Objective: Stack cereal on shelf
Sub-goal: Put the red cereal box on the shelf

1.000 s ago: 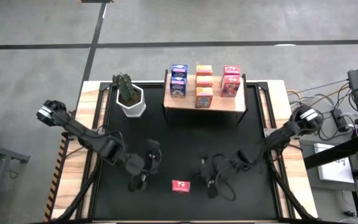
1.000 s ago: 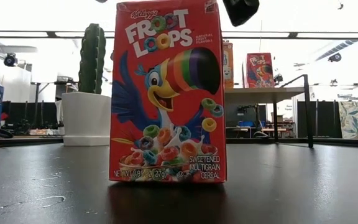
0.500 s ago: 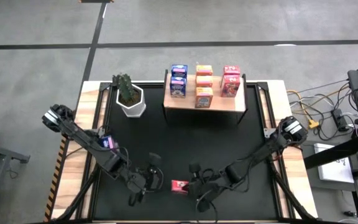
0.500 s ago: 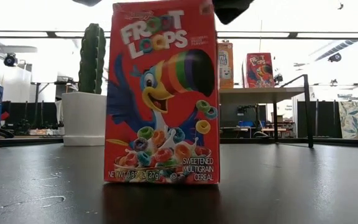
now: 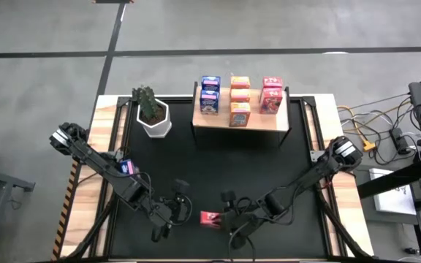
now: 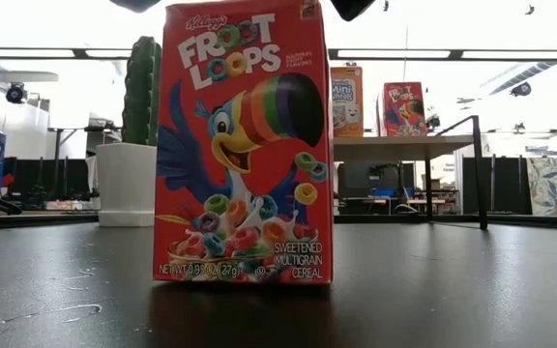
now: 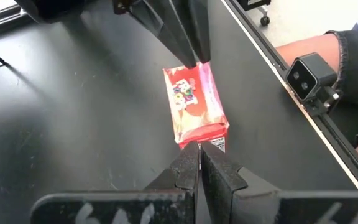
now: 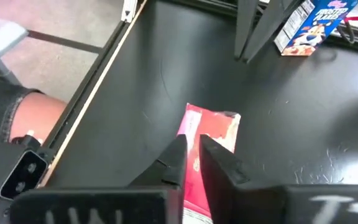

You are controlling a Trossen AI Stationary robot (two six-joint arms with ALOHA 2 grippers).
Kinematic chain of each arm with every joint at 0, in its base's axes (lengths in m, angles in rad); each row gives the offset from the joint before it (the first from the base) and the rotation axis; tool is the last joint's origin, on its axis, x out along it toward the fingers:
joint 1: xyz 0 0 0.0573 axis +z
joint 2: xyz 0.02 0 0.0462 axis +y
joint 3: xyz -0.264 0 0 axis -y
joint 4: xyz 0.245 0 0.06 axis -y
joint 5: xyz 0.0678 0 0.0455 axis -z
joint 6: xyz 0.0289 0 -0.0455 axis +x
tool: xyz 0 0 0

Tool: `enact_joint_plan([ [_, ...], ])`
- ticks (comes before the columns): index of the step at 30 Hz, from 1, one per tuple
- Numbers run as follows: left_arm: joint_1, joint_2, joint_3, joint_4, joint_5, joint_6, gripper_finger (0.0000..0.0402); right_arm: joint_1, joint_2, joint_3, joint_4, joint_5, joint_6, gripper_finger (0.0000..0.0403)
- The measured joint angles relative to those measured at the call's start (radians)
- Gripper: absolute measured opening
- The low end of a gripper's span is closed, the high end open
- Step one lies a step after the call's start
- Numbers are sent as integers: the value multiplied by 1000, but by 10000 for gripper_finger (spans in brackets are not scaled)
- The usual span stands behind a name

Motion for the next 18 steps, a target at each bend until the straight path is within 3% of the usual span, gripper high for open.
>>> enact_joint_plan([
  [4,-1,0,0,0,0,-3,0,0,-8,0,-3,0,37,87],
  [13,0,0,0,4,0,-15,0,0,10,-2,-30,16,128,250],
  [18,0,0,0,6,0,-18,0,-2,43,-3,-31,17,148,300],
])
